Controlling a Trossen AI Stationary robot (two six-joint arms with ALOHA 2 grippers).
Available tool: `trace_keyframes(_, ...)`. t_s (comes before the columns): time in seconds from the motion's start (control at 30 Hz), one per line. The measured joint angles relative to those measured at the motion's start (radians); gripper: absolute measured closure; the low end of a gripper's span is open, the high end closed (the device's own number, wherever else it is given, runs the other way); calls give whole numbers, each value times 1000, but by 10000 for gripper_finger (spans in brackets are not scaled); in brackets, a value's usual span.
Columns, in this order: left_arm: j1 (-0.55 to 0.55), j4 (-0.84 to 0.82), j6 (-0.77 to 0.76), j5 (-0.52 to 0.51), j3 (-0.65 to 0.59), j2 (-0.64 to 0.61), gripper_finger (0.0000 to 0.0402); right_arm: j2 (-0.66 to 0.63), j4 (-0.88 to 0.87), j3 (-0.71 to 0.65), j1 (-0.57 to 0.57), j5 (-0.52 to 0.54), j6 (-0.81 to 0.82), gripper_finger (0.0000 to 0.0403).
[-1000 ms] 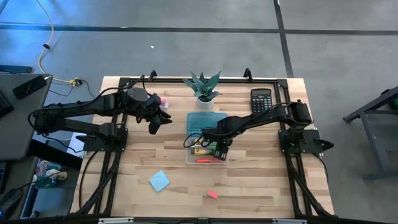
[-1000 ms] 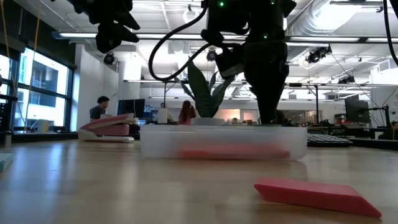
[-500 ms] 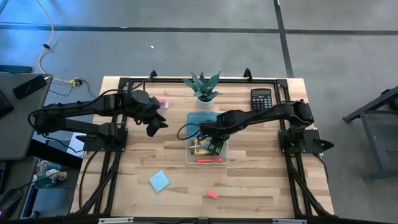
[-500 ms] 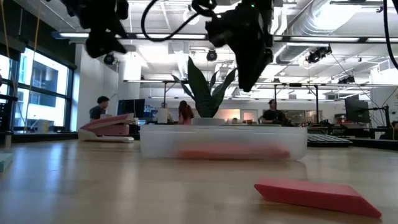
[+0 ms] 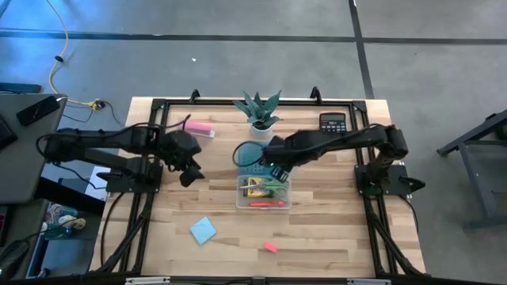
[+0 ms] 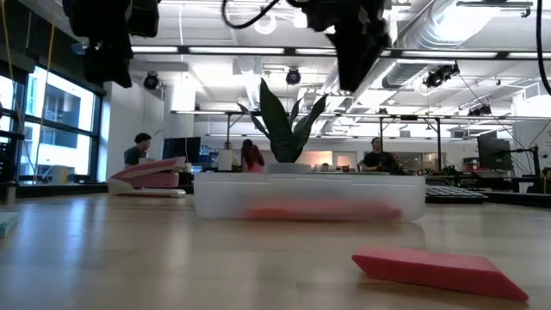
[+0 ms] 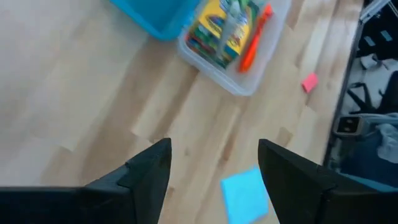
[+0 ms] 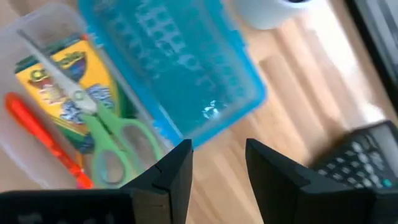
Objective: Pack school essentials
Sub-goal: Put the pink eraser into the supply box
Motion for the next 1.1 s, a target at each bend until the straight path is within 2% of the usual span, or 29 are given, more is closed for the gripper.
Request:
trace_keyframes(0.17, -142, 0, -163, -109, 0, 0, 172, -86, -51, 0, -31, 47, 23, 263)
trace_keyframes(0.3, -230, 7, -296, -181, 0, 0, 172, -152, -52, 0, -56, -18, 17, 263)
trace_keyframes(0.4, -279, 10, -340, -186, 0, 0, 172, -191, -52, 0, -48, -58, 29, 263)
trace_keyframes(0.53, -322, 10, -375, -193, 0, 0, 172, -219, -9, -33, 16, -70, 140, 263)
trace_keyframes(0.6, -340, 8, -403, -203, 0, 0, 172, -219, 29, -58, 60, -108, 194, 263)
trace_keyframes(0.73, -366, 7, -445, -231, 0, 0, 172, -205, 126, -84, 161, -128, 242, 263)
trace_keyframes(0.93, -371, 6, -497, -265, 0, 0, 172, -164, 286, -110, 271, -105, 217, 263)
trace_keyframes(1.1, -371, 9, -528, -280, 0, 0, 172, -85, 380, -111, 336, -118, 120, 263)
